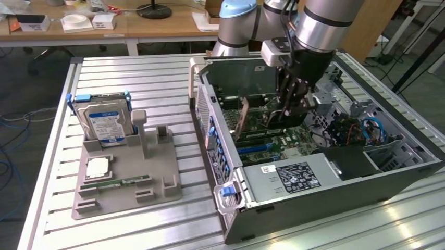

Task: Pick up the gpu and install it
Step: 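Insert the gpu into the slot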

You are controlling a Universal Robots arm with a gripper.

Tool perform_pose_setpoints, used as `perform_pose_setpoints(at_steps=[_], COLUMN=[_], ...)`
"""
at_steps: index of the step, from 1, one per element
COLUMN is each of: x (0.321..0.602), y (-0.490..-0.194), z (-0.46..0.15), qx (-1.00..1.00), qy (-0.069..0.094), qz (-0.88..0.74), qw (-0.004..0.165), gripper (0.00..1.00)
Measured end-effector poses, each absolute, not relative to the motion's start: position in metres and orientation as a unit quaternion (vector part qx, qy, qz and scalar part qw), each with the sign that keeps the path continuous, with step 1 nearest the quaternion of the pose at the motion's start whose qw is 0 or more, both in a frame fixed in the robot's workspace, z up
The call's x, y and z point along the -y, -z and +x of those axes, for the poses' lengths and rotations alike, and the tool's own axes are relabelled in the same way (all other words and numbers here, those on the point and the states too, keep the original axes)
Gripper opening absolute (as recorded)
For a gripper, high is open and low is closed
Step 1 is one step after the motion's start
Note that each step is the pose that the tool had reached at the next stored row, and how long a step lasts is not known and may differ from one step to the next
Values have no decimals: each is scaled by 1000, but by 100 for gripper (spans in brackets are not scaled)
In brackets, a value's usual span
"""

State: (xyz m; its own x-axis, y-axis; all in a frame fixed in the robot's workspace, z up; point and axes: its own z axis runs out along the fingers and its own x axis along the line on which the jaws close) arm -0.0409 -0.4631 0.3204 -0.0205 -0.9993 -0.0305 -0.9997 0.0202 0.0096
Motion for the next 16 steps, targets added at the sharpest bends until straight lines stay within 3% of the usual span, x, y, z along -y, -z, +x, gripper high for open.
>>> perform_pose_setpoints(at_steps=[16], x=[465], y=[-307], z=[-50], qx=[-709], qy=[-14], qz=[-705], qw=[7], gripper=[26])
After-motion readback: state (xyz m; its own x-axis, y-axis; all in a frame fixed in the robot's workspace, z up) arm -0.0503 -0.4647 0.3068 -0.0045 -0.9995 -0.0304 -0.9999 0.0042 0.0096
